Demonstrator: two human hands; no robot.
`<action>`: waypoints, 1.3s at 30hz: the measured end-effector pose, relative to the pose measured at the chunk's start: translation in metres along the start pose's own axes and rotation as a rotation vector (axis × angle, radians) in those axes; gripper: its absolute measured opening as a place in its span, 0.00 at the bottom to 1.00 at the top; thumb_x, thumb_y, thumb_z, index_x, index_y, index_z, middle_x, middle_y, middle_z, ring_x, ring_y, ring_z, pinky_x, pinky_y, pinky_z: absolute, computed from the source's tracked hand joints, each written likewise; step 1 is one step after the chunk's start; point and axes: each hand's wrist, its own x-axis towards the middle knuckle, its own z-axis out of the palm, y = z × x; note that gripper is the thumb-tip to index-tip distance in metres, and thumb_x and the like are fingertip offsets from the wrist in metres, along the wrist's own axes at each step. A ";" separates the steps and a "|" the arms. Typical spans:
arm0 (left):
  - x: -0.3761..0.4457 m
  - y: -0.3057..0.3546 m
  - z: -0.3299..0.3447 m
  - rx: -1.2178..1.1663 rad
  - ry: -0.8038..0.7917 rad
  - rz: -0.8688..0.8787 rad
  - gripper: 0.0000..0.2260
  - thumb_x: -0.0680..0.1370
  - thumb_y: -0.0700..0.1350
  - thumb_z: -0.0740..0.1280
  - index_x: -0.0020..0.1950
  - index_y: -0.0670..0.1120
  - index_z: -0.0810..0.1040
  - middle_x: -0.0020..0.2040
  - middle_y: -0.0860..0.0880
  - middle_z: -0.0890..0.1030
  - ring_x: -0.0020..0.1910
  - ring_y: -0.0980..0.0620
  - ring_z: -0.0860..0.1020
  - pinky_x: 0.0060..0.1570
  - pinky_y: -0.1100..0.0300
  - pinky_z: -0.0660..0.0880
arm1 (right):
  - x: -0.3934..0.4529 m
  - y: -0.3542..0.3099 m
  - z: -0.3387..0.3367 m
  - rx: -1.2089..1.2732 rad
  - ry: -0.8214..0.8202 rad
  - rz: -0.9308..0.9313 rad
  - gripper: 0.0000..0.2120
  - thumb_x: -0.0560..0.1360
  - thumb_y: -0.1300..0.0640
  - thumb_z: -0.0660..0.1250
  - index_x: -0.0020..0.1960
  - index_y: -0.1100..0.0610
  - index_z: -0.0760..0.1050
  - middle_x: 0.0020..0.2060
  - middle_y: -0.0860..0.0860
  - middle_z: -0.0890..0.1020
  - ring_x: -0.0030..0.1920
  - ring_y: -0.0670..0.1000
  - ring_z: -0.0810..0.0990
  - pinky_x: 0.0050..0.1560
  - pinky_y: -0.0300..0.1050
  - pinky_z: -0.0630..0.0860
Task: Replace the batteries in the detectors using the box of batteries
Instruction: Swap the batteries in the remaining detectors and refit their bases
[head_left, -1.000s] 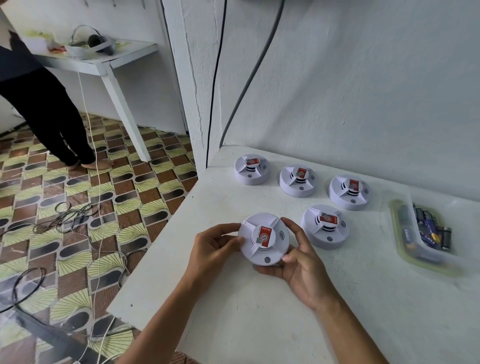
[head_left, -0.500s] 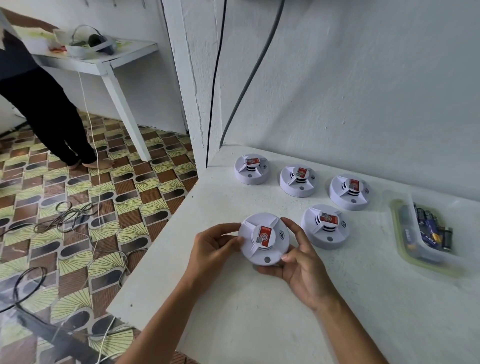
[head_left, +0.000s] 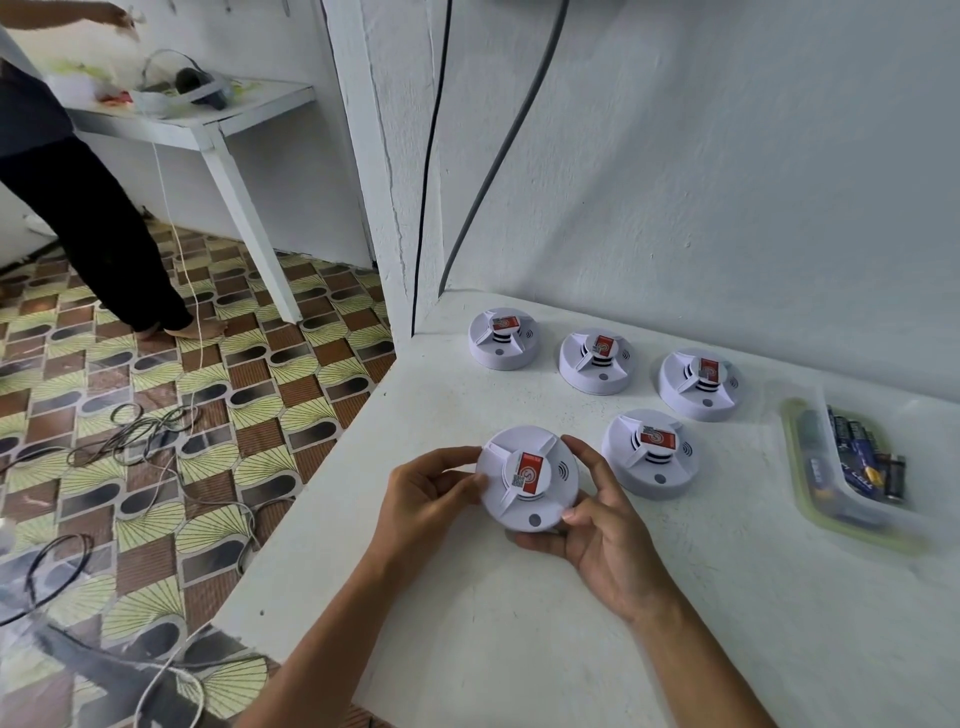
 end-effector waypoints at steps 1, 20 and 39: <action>0.000 0.000 0.000 0.005 0.001 0.000 0.11 0.76 0.36 0.70 0.57 0.41 0.82 0.48 0.46 0.86 0.48 0.44 0.84 0.51 0.50 0.80 | 0.000 0.000 0.000 0.000 0.000 -0.001 0.31 0.62 0.69 0.61 0.64 0.52 0.71 0.55 0.59 0.80 0.50 0.61 0.81 0.50 0.66 0.77; 0.000 -0.001 0.000 0.022 0.003 -0.004 0.10 0.76 0.37 0.71 0.57 0.43 0.82 0.48 0.47 0.86 0.48 0.46 0.85 0.51 0.50 0.81 | 0.000 0.001 -0.001 0.001 0.000 0.006 0.30 0.63 0.69 0.61 0.63 0.51 0.73 0.55 0.59 0.80 0.50 0.61 0.81 0.48 0.63 0.79; 0.001 -0.002 0.000 0.039 0.010 0.016 0.10 0.75 0.38 0.71 0.56 0.43 0.82 0.47 0.47 0.86 0.46 0.46 0.85 0.48 0.53 0.81 | 0.001 0.002 -0.001 -0.015 0.017 -0.003 0.29 0.64 0.69 0.63 0.63 0.51 0.73 0.55 0.59 0.80 0.50 0.61 0.81 0.50 0.66 0.78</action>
